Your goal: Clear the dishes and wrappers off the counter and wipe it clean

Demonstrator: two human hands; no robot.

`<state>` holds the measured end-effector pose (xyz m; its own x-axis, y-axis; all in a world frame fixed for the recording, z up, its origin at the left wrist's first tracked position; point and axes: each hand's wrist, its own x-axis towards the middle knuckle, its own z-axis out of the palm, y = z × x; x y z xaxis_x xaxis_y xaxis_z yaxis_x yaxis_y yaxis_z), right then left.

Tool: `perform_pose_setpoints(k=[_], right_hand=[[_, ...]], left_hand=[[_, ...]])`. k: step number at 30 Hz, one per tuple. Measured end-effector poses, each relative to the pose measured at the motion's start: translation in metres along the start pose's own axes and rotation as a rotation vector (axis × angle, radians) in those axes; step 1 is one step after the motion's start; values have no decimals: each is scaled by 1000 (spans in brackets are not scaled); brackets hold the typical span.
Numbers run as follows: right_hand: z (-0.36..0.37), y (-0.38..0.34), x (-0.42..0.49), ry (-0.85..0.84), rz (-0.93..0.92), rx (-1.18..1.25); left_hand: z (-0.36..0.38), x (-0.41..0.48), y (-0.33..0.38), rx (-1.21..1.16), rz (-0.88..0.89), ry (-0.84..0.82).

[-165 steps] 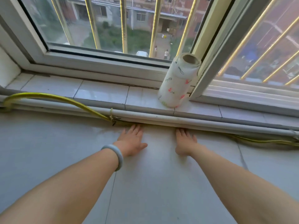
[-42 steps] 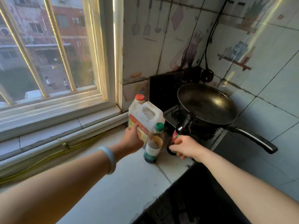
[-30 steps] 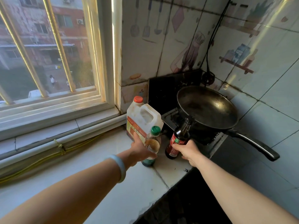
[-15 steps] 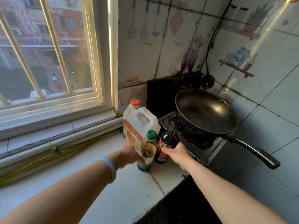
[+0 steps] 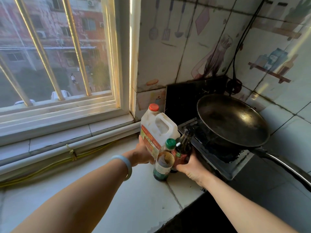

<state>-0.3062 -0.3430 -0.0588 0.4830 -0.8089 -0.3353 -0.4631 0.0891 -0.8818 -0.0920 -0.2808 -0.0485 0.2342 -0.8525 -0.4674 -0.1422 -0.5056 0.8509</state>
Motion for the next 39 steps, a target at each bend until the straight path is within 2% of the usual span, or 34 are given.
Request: perform_pose_setpoints(k=[3, 7, 10, 17, 24, 29, 34, 37, 39], right_hand=[[17, 8, -10, 8, -46, 5], [41, 22, -5, 166, -64, 47], [49, 28, -2, 213, -45, 68], [32, 25, 5, 150, -99, 61], [26, 22, 0, 114, -83, 55], [23, 18, -2, 72, -56, 16], [25, 14, -8, 68, -9, -45], [27, 23, -10, 68, 64, -171], [30, 20, -18, 23, 111, -279]], left_hand=[[-1, 12, 1, -5, 19, 0], [6, 36, -5, -81, -18, -21], [8, 31, 3, -81, -16, -2], [4, 17, 5, -89, -3, -15], [18, 12, 6, -56, -10, 81], [22, 5, 4, -37, -78, -6], [24, -7, 0, 102, -51, 27], [21, -26, -4, 188, -4, 8], [16, -36, -7, 201, -36, 72]])
